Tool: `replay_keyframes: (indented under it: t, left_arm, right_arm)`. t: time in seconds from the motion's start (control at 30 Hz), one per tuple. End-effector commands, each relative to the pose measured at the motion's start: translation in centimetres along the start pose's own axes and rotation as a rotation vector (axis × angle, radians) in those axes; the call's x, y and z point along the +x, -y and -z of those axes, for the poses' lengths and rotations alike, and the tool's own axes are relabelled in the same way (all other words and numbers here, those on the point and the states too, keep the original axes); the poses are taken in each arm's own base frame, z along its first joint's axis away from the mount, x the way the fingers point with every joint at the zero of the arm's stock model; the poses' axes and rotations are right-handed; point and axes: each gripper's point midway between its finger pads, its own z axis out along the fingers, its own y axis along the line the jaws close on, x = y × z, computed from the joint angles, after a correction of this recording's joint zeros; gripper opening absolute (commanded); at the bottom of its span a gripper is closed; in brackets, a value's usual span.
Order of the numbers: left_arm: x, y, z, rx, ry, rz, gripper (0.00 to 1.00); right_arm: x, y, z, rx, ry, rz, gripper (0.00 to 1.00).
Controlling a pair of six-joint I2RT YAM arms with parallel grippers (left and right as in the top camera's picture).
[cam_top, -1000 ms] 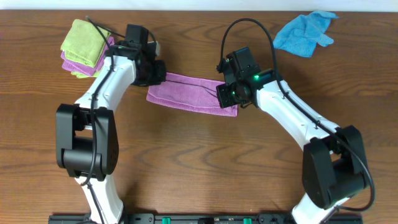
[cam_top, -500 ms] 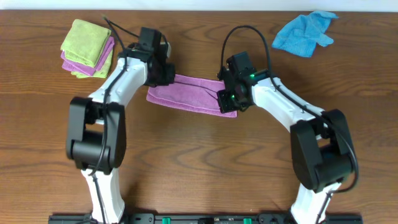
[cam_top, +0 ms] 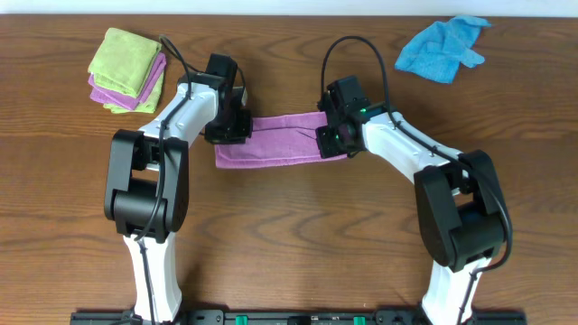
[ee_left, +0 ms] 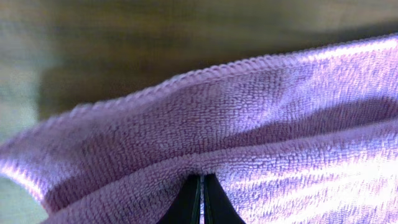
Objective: Fold the cloth
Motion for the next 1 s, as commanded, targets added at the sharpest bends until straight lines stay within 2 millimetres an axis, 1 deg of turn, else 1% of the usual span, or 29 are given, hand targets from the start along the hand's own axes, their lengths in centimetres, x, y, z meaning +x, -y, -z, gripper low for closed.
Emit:
replay_keyframes:
  t: [0.0,0.13,0.2,0.27,0.3,0.37,0.4,0.47,0.53,0.63,0.67,0.7,0.73,0.8,0.83,0.9,0.97]
  left_arm:
    - [1.7,-0.7,-1.6,-0.028,-0.077,0.025,0.06]
    - [1.0,-0.5,-1.7,-0.022,-0.051,0.019,0.06]
    - [0.7,-0.5,-1.7,-0.020,-0.039,0.016,0.06]
    - [0.7,-0.6,-1.7,-0.024,-0.037,0.015,0.06]
    - [0.7,-0.8,-1.7,-0.037,-0.036,0.015,0.06]
    - [0.6,-1.1,-1.6,-0.058,-0.032,0.014,0.06]
    - [0.6,-1.2,-1.6,-0.060,-0.032,0.014,0.06]
    - [0.6,-1.2,-1.6,-0.060,-0.032,0.014,0.06]
    - [0.6,-1.2,-1.6,-0.060,-0.032,0.014,0.06]
    - [0.6,-1.2,-1.6,-0.060,-0.031,0.014,0.06]
    - [0.6,-1.2,-1.6,-0.060,-0.031,0.014,0.06]
    - [0.6,-1.2,-1.6,-0.059,-0.030,0.014,0.06]
    - [0.6,-1.2,-1.6,-0.060,-0.030,0.014,0.06]
    - [0.6,-1.2,-1.6,-0.060,-0.030,0.014,0.06]
    - [0.6,-1.2,-1.6,-0.060,-0.030,0.014,0.06]
    - [0.5,-1.2,-1.6,-0.059,-0.029,0.013,0.06]
    - [0.4,-1.1,-1.6,-0.058,-0.024,0.013,0.06]
  right_arm:
    - [-0.5,1.6,-0.4,0.044,0.009,-0.037,0.02]
    - [0.0,0.9,-0.4,0.015,-0.010,-0.039,0.02]
    - [-0.3,0.1,0.2,-0.027,-0.001,-0.038,0.02]
    - [-1.1,-0.3,1.6,-0.044,0.035,-0.034,0.01]
    - [-1.9,-0.6,3.0,-0.048,0.071,-0.027,0.02]
    - [-3.0,-0.7,5.0,-0.040,0.128,-0.001,0.01]
    - [-3.8,-0.8,6.4,-0.030,0.171,0.031,0.01]
    - [-4.3,-0.7,7.5,-0.016,0.203,0.061,0.01]
    - [-3.9,-0.6,7.7,-0.012,0.189,0.070,0.01]
    - [-2.2,-0.2,7.4,-0.003,0.118,0.055,0.01]
    - [-1.9,-0.1,7.3,-0.001,0.104,0.051,0.04]
    - [-1.7,0.2,7.3,0.001,0.095,0.035,0.18]
    - [-1.6,0.5,7.4,-0.008,0.089,0.010,0.28]
    - [-1.5,0.4,7.6,-0.107,0.076,-0.032,0.46]
    - [-1.5,0.2,7.7,-0.170,0.071,-0.052,0.53]
    - [-1.2,0.6,7.8,-0.244,0.050,-0.099,0.58]
    - [-0.2,1.2,7.9,-0.297,0.001,-0.151,0.58]
